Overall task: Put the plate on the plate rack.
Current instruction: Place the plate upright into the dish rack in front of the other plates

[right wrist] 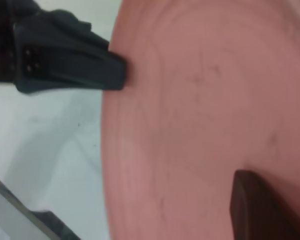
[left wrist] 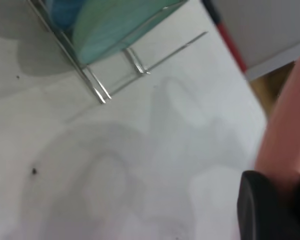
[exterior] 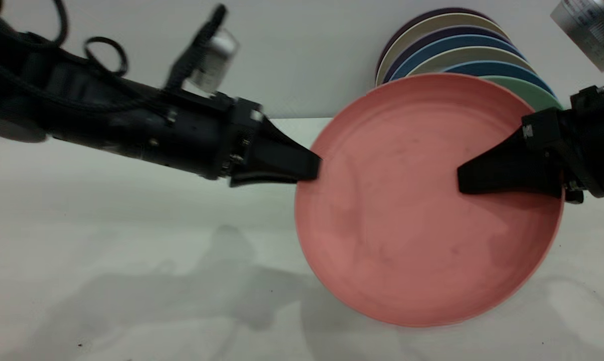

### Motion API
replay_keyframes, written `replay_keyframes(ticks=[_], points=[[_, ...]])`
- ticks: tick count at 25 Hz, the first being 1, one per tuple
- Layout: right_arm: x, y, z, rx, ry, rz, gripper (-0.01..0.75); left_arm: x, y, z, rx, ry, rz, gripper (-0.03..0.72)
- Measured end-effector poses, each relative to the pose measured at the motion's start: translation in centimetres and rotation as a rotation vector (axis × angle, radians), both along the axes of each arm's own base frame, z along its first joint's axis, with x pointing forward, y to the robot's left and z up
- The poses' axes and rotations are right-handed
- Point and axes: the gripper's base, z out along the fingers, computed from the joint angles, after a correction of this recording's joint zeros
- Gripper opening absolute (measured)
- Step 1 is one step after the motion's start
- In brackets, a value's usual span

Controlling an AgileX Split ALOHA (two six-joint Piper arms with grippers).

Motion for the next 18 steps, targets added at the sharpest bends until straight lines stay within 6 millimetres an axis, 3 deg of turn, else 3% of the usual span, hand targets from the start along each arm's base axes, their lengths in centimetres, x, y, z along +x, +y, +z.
replay_keyframes(ticks=[3, 6, 10, 14, 18], points=[[-0.4, -0.6, -0.5, -0.152, -0.049, 0.099, 0.128, 1.4, 3.6, 0.2, -0.027, 0.043, 0.104, 0.196], [-1.0, -0.7, 0.5, -0.243, -0.158, 0.246, 0.128, 2.2, 7.2, 0.1, -0.022, 0.08, 0.186, 0.279], [-1.8, -1.1, 2.5, -0.412, -0.343, 0.423, 0.128, 2.6, 11.1, -0.1, -0.017, 0.111, 0.271, 0.328], [-1.8, -1.7, 3.8, -0.583, -0.495, 0.547, 0.128, 2.7, 13.6, -0.1, -0.017, 0.114, 0.327, 0.334], [-0.4, -2.0, 5.2, -0.71, -0.587, 0.654, 0.128, 2.8, 14.3, -0.1, -0.018, 0.117, 0.345, 0.334]])
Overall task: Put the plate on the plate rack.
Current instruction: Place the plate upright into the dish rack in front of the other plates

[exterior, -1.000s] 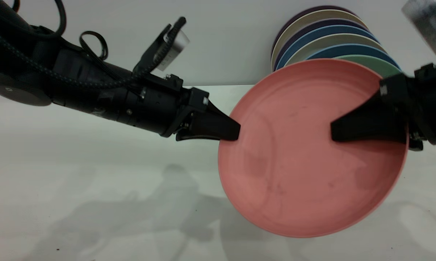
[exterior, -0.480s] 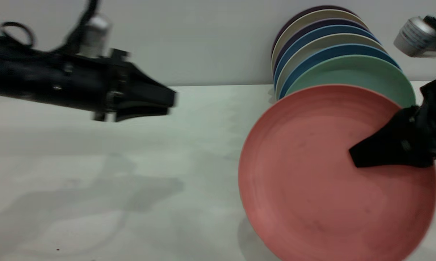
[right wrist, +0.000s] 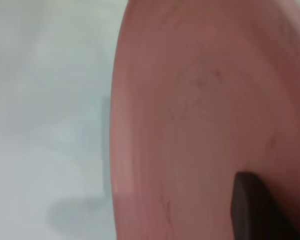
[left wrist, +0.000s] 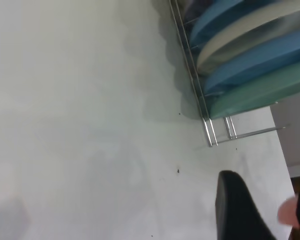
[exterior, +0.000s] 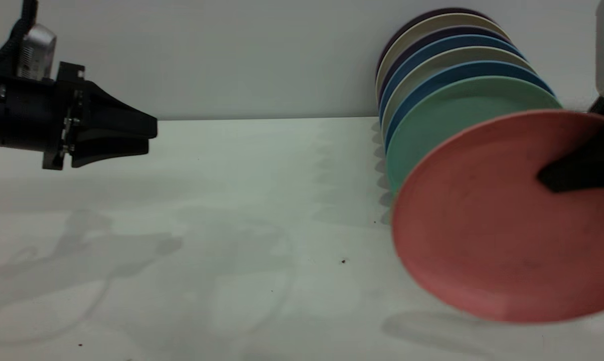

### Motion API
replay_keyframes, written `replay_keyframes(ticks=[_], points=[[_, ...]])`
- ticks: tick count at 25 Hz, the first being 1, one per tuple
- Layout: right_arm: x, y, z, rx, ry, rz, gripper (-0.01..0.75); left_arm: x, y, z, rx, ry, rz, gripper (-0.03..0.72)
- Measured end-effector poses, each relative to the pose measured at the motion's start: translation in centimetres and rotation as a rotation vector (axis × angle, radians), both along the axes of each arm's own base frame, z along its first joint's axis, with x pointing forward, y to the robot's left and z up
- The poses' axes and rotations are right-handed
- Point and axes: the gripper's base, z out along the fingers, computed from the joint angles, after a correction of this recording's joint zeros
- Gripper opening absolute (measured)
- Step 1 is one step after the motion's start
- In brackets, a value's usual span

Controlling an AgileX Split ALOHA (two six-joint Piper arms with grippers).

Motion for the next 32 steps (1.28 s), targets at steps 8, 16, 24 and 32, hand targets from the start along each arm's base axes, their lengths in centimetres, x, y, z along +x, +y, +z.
replay_keyframes(ticks=[8, 16, 24, 32], points=[[3.6, 0.1, 4.3, -0.077, -0.181, 0.068, 0.128, -0.1, 0.0, 0.0, 0.005, 0.001, -0.008, 0.334], [7.8, 0.6, 5.4, -0.072, -0.21, 0.094, 0.128, -0.2, 0.0, -0.1, 0.013, 0.011, -0.025, 0.334], [9.7, 0.7, 5.8, -0.104, -0.183, 0.122, 0.128, -0.5, -0.1, -0.3, 0.029, 0.025, -0.055, 0.334], [10.1, -1.2, 4.9, -0.133, -0.14, 0.09, 0.128, -0.5, -0.1, -0.3, 0.03, 0.025, -0.057, 0.334]])
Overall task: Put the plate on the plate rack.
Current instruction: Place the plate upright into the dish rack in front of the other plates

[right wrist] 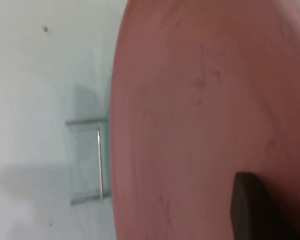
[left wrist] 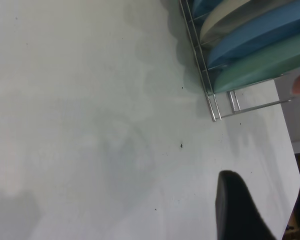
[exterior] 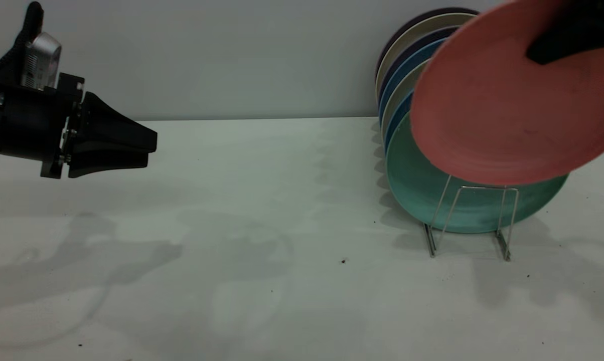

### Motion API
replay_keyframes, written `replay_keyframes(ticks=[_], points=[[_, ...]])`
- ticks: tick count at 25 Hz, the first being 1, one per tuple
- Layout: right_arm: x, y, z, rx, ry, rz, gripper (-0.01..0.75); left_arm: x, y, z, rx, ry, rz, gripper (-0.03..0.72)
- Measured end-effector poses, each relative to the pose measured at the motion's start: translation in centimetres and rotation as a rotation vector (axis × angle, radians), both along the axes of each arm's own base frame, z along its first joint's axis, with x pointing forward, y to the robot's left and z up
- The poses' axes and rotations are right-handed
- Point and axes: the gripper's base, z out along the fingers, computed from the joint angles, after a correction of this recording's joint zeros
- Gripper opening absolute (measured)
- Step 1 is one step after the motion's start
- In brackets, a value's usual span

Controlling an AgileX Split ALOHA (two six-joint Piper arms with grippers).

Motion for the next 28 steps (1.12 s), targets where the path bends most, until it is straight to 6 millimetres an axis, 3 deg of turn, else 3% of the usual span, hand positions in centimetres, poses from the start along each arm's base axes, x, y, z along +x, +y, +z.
replay_keyframes(ticks=[19, 22, 28], points=[[1.7, 0.5, -3.8, 0.094, 0.068, -0.015, 0.13, 0.0, 0.0, 0.0, 0.002, 0.0, -0.001, 0.334], [1.7, 0.6, -3.8, 0.1, 0.068, -0.02, 0.18, 0.0, 0.0, 0.0, 0.003, 0.0, -0.002, 0.334], [1.6, 0.7, -3.7, 0.109, 0.075, -0.011, 0.368, 0.0, 0.0, 0.0, 0.004, 0.0, -0.003, 0.334]])
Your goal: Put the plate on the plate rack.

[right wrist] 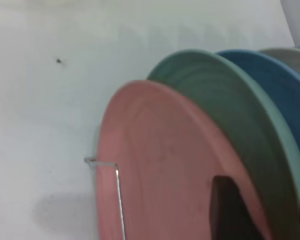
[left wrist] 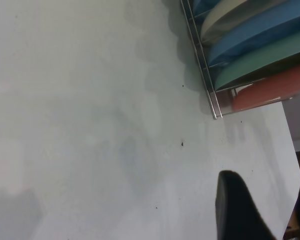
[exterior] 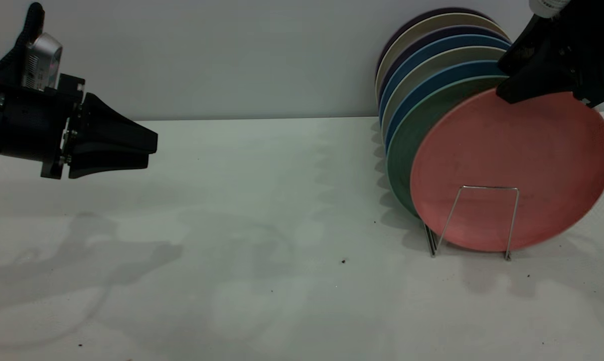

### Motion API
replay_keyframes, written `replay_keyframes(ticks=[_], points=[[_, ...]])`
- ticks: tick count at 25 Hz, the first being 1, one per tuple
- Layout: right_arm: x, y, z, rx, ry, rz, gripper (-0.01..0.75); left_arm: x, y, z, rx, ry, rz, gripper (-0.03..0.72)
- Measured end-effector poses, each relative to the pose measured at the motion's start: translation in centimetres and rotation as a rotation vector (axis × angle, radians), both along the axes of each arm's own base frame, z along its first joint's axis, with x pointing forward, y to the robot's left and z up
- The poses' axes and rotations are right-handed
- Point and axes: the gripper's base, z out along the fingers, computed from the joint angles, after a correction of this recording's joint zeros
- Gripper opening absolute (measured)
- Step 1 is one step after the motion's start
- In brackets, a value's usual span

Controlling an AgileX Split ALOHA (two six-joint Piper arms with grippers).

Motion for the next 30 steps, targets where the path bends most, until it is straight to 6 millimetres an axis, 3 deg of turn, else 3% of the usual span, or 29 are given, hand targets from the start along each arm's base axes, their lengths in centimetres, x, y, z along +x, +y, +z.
replay_keyframes(ticks=[7, 12, 14, 20, 26, 30], points=[[-0.4, 0.5, 0.1, 0.076, 0.057, -0.002, 0.387, 0.0, 0.0, 0.0, 0.001, 0.0, 0.001, 0.334], [-1.0, 1.4, 0.6, 0.257, 0.196, -0.061, 0.388, 0.0, 0.0, 0.0, 0.004, 0.006, 0.007, 0.334], [-1.4, 1.7, 1.2, 0.359, 0.281, -0.132, 0.388, 0.1, 0.2, -0.2, 0.016, 0.032, 0.034, 0.334], [-2.6, 1.6, 3.8, 0.625, 0.602, -0.581, 0.388, 0.7, 2.1, 0.2, 0.203, 0.132, 0.093, 0.334], [-4.3, 0.4, 3.4, 0.504, 0.796, -0.859, 0.388, 0.0, 4.3, 3.7, 0.507, 0.271, 0.087, 0.334], [-5.7, -0.8, 3.4, 0.333, 0.831, -0.956, 0.388, -1.9, 5.9, 6.2, 0.723, 0.398, 0.106, 0.334]])
